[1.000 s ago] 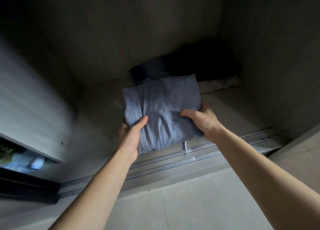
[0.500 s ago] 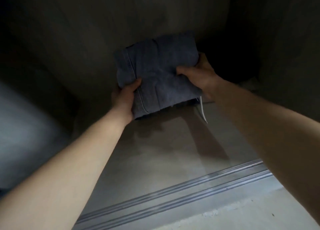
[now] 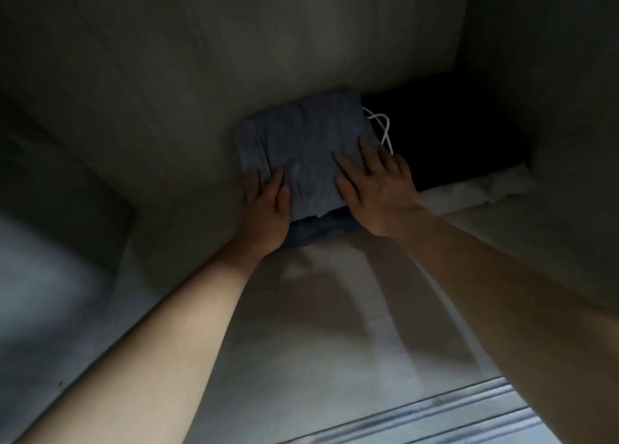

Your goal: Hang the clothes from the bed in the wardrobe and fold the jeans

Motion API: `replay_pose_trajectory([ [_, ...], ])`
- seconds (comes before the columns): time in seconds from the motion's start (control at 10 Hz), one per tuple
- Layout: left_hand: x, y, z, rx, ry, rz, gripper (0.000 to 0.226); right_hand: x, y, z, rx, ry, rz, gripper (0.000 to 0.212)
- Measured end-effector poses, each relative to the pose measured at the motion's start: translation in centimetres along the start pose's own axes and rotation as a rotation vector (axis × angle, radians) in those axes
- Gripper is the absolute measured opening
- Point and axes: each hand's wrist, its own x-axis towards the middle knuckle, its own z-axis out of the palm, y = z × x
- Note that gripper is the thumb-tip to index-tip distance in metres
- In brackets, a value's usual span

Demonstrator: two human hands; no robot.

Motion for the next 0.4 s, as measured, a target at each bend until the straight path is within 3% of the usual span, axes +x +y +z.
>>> replay_pose_trajectory([
  [0.2,0.8,1.1,-1.6,0.155,-0.231,-0.055,0.053,1.2,0.3,-1.5,0.014,-0.296,0.018,0.061],
  [0.3,-0.8,2.0,-3.0,0.184,-0.145,-0.034,0.053,-0.3,-0.4,-3.1,0.049,-0.246,0.059,0.063],
  [0.4,-5.1,1.7,-3.5,0.18,-0.069,0.045,0.048,-5.6,-1.0,-3.1,0.003,-0.073,-0.009,0.061],
])
